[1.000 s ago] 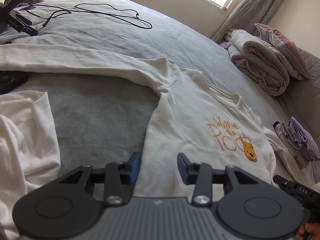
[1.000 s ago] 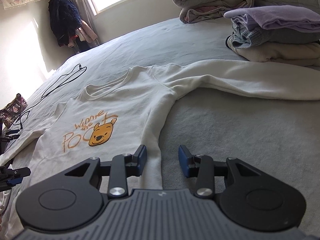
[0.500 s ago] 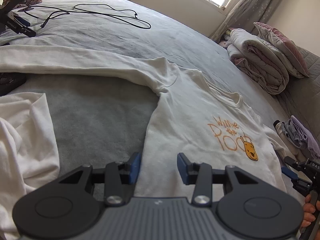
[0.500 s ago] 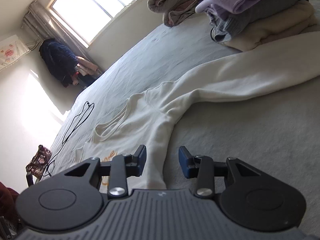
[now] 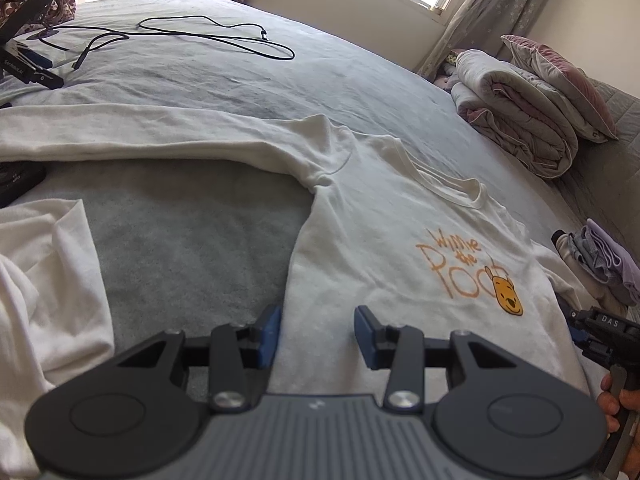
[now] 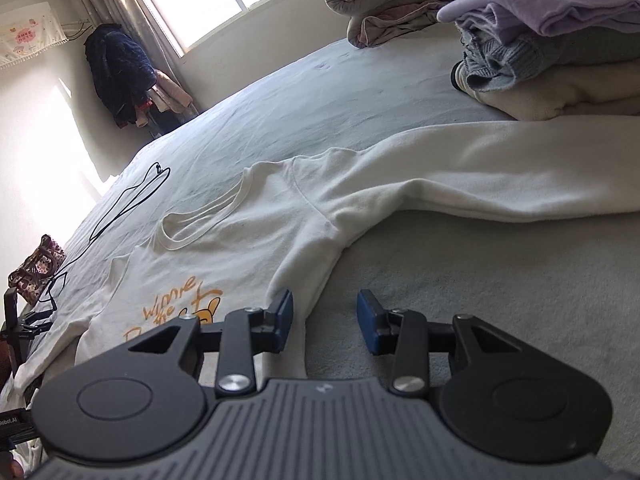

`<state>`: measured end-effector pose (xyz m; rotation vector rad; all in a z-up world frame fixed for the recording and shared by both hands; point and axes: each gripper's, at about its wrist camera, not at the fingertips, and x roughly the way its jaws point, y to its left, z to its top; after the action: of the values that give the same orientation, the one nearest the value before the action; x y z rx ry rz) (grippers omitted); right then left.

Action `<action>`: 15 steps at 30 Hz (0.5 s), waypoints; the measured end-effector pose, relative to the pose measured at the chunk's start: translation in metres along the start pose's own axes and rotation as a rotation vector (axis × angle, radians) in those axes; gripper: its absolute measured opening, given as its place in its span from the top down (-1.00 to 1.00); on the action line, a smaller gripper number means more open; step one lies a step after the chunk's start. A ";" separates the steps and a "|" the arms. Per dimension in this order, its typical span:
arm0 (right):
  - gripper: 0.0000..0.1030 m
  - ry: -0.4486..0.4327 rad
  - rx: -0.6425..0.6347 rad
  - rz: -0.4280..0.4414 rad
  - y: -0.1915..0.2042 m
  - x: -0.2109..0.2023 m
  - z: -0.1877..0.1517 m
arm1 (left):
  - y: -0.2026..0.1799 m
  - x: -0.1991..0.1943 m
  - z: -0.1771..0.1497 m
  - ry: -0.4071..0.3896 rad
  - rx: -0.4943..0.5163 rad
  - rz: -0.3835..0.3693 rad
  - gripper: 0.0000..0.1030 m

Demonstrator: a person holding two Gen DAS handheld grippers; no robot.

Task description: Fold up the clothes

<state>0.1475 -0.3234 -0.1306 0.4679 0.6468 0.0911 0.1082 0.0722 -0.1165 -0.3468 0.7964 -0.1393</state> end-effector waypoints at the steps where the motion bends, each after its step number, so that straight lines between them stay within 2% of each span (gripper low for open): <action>1: 0.20 0.001 -0.008 0.002 0.001 0.001 0.000 | 0.000 0.000 0.000 -0.001 0.003 0.001 0.19; 8: 0.25 0.008 -0.047 0.018 0.011 0.008 0.000 | -0.003 0.000 -0.002 -0.004 0.028 0.010 0.19; 15: 0.61 0.061 -0.023 0.076 0.012 0.018 0.002 | -0.005 0.000 -0.003 -0.007 0.047 0.018 0.19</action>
<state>0.1638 -0.3097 -0.1336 0.4693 0.6876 0.1853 0.1063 0.0669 -0.1171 -0.2952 0.7875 -0.1398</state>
